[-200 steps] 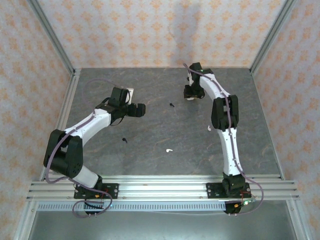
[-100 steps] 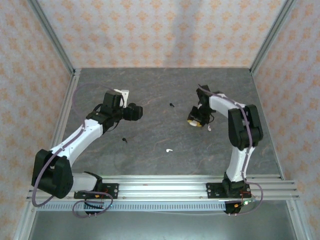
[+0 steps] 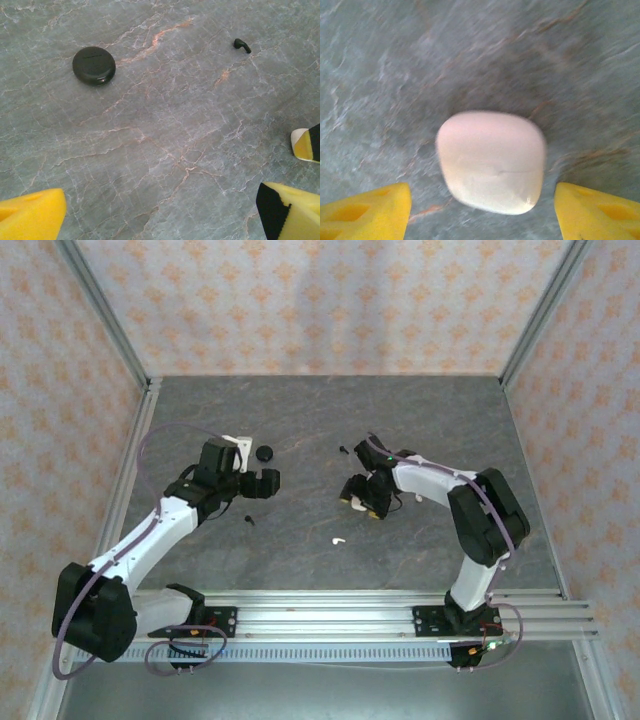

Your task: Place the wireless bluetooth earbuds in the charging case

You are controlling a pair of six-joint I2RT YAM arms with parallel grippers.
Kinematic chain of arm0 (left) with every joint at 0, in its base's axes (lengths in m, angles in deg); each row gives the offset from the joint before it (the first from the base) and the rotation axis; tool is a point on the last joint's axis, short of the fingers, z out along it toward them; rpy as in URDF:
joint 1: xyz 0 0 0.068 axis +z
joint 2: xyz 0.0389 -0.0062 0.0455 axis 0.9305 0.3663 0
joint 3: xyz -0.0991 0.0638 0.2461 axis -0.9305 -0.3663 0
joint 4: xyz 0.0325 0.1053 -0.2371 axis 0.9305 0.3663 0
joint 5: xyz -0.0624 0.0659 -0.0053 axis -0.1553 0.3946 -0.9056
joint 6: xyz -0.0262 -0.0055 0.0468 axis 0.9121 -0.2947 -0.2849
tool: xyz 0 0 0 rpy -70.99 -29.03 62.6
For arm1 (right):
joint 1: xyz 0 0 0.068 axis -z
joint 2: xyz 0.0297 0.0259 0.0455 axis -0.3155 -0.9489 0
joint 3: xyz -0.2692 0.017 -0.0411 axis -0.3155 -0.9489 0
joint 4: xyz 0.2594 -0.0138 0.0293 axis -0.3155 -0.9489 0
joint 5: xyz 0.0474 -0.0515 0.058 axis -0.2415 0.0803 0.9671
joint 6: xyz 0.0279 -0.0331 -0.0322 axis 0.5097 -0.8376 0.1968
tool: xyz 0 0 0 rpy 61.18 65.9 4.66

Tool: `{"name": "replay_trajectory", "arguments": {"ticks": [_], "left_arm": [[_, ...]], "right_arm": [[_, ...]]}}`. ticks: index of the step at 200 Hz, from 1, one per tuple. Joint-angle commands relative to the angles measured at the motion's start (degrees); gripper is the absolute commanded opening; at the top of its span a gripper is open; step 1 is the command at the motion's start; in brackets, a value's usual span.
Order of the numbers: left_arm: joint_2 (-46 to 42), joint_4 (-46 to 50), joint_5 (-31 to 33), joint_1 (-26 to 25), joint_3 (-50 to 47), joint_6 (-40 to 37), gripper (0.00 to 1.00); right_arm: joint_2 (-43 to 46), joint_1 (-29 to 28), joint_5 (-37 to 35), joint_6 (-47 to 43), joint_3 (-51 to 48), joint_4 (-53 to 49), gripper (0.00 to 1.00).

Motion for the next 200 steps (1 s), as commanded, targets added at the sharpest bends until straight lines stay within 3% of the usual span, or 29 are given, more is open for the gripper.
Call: {"name": "replay_trajectory", "arguments": {"ticks": [1, 54, 97, 135, 167, 200], "left_arm": [[-1.4, 1.6, -1.0, -0.4, -0.6, 0.8, 0.98], [-1.3, 1.1, -2.3, -0.9, -1.4, 4.2, 0.98], [0.0, 0.2, -2.4, -2.2, -1.9, 4.9, 0.98], [2.7, 0.8, -2.6, -4.0, -0.6, 4.1, 0.98], [4.3, 1.2, -2.6, -5.6, 0.2, 3.6, 0.98], [5.5, 0.1, -2.7, -8.1, -0.1, 4.2, 0.97]], "right_arm": [[3.8, -0.1, 0.3, -0.8, 4.0, -4.4, 0.76], [2.1, 0.6, -7.6, -11.1, 14.6, -21.1, 0.78], [2.4, -0.4, -4.2, -3.4, 7.1, -11.6, 0.77], [1.9, -0.5, -5.6, -2.9, 5.3, -8.5, 0.76], [-0.7, -0.5, -7.1, -10.4, 8.9, -12.3, 0.76], [-3.1, -0.4, -10.2, -26.9, 17.2, -21.3, 0.74]]}}
